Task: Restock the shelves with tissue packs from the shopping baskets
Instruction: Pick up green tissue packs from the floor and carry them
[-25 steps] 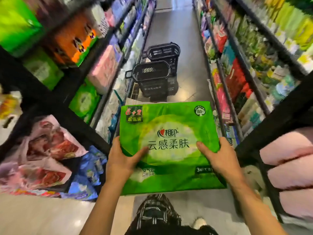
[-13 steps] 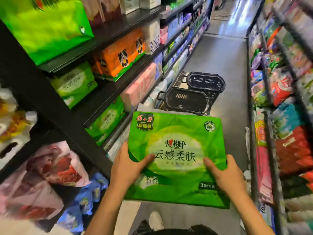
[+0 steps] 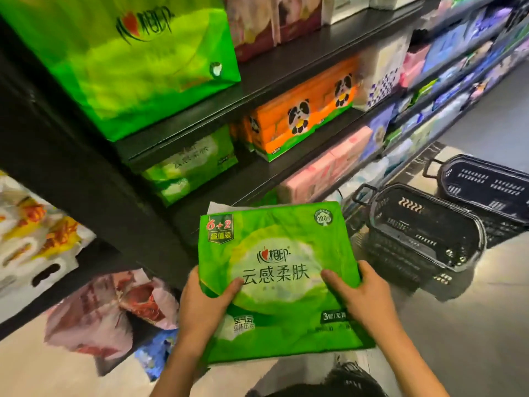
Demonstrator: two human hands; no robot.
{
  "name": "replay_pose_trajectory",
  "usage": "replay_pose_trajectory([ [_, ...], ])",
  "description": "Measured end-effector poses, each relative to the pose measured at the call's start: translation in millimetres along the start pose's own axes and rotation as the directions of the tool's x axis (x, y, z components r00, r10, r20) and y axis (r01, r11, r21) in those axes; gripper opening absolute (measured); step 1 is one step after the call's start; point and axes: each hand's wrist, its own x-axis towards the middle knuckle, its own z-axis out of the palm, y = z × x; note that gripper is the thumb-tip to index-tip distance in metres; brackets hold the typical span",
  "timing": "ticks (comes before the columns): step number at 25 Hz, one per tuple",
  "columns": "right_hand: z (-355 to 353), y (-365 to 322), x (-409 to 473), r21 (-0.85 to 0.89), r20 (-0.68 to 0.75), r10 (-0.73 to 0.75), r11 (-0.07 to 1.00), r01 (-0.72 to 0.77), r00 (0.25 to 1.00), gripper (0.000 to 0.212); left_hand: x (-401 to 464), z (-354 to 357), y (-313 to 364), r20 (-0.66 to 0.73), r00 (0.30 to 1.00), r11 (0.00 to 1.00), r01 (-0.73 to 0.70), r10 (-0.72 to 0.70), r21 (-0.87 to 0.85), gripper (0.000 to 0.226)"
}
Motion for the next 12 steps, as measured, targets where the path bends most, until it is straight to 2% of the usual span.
replay_pose_trajectory([
  [3, -3, -13, 76, -0.008, 0.107, -0.103, 0.995, 0.104, 0.989, 0.07, 19, 19, 26, -0.094, 0.992, 0.995, 0.076, -0.082, -0.066, 0.083],
  [6, -2, -33, 141, 0.019, 0.226, -0.209, 0.978, 0.21, 0.952, 0.066, 29, 33, 44, -0.176, 0.977, 0.992, 0.115, -0.121, -0.042, 0.102],
  [10, 20, -60, 203, 0.077, 0.386, -0.334, 0.941, 0.33, 0.86, 0.059, 49, 42, 45, -0.257, 0.949, 0.982, 0.16, -0.181, -0.102, 0.095],
  [12, 41, -68, 227, 0.095, 0.439, -0.39, 0.916, 0.39, 0.809, 0.07, 66, 40, 37, -0.294, 0.934, 0.978, 0.173, -0.201, -0.118, 0.103],
])
